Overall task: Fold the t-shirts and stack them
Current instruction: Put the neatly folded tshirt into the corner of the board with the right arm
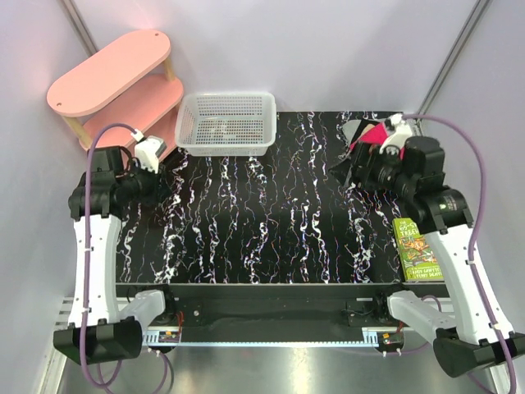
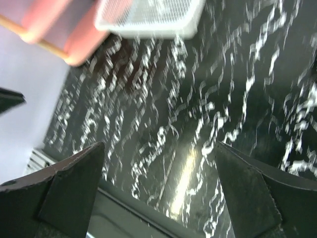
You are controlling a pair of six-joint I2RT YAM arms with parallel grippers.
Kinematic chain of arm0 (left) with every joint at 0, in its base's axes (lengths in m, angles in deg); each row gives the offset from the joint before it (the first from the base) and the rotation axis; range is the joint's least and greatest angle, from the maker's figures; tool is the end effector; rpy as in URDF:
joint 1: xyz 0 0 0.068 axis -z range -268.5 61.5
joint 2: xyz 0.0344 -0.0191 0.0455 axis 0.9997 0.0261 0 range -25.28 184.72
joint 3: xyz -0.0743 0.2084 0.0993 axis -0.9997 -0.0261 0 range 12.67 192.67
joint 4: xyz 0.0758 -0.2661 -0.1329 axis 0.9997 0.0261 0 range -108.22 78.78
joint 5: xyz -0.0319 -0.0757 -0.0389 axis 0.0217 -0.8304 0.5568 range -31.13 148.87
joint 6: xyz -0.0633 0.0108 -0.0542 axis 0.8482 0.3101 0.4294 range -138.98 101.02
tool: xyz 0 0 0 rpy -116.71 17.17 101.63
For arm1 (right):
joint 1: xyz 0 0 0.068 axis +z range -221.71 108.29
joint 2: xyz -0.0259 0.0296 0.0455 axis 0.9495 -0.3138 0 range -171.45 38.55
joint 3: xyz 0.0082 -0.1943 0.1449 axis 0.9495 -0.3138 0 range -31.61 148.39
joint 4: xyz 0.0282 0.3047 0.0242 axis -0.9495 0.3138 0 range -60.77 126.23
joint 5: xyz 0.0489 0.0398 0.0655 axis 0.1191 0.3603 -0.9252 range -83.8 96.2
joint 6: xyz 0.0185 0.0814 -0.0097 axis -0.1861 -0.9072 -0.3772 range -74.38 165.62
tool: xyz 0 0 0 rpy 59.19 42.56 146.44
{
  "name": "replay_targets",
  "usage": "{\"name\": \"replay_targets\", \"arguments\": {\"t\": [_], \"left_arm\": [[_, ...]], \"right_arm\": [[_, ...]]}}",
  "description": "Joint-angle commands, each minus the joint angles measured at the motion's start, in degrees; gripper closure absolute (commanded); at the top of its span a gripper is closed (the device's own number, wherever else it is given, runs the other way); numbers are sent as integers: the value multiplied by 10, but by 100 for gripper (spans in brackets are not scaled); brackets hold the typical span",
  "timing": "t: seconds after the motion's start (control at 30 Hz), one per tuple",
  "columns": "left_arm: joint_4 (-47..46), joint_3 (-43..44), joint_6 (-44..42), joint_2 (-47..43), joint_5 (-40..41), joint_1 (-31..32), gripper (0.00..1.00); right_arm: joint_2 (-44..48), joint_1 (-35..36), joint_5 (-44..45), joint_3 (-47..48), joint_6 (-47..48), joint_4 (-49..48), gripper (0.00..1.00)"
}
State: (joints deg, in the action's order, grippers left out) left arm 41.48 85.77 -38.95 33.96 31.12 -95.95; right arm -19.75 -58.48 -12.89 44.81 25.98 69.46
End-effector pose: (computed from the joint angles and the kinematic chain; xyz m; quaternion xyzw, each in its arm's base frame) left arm 0.2703 0.0008 0.3420 0.1877 0.8844 -0.1294 0.4072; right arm 0.2773 0.0900 0.4055 -0.0467 0.8219 0.2878 0.4893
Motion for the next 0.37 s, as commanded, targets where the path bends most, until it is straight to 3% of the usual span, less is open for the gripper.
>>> {"name": "replay_targets", "arguments": {"t": [0.0, 0.33], "left_arm": [[-45, -26, 70, 20, 30, -6, 73], [-97, -85, 74, -13, 36, -7, 75]], "right_arm": [[19, 4, 8, -82, -14, -37, 0], [20, 5, 13, -81, 14, -16, 0]]}}
